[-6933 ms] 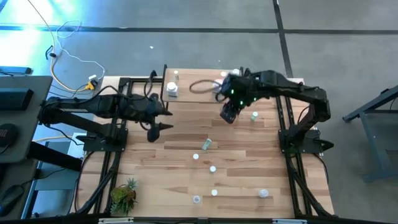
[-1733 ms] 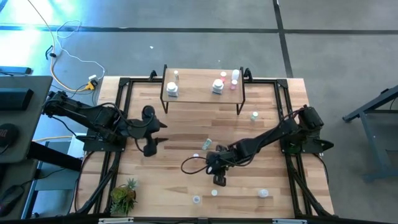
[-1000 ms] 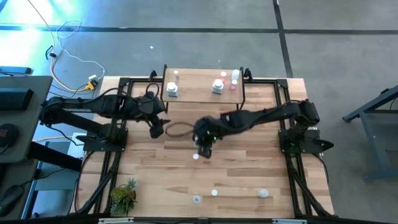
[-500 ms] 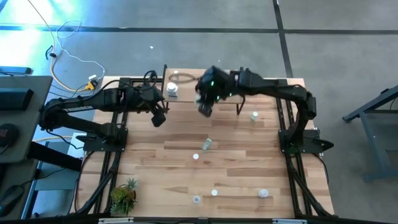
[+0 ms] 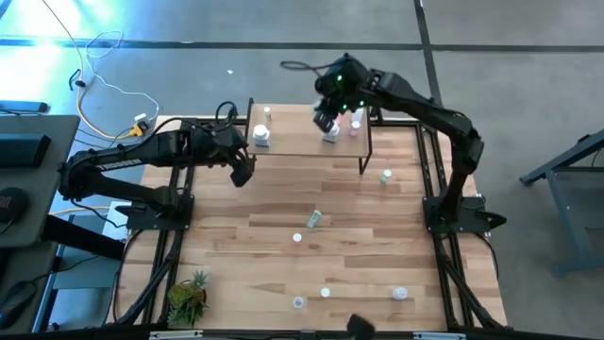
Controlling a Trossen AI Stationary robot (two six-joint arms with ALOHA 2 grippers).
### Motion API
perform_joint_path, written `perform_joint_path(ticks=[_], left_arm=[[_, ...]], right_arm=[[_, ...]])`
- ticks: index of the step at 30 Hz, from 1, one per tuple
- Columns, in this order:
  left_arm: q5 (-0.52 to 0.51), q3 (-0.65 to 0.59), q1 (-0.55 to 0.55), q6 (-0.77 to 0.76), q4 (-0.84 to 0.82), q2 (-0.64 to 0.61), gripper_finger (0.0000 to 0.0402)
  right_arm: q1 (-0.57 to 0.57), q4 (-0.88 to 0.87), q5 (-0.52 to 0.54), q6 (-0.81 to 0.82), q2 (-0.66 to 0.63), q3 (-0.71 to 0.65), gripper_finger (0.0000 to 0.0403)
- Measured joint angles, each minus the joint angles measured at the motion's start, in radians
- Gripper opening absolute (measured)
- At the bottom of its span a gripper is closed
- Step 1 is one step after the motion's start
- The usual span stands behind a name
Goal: Pick and place medicine bottles onto shelf by color
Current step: Put the bottom blue pill bottle on the shelf
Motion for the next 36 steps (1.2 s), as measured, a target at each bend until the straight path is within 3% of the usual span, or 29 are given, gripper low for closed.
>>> perform_joint_path(ticks=[7,13,17,30,36], left_arm=[[-0.015,0.000,0.000,0.000,0.063,0.000,0.0243],[-0.082,0.000,0.009,0.015,0.159,0.015,0.0243],[-0.087,0.000,0.032,0.042,0.207,0.039,0.0243],[-0.079,0.000,0.089,0.044,0.240,0.112,0.0243],[-0.079,0.000,0.089,0.044,0.267,0.113,0.0243]], right_arm=[[-0.130,0.060,0.000,0.015,0.000,0.000,0.0094],[-0.203,0.171,-0.040,0.148,0.008,0.000,0.0094],[-0.201,0.177,-0.098,0.192,0.035,-0.001,0.0094],[-0.181,0.189,-0.145,0.139,0.060,0.018,0.0095],[-0.154,0.108,-0.175,0.139,0.068,0.018,0.0095]])
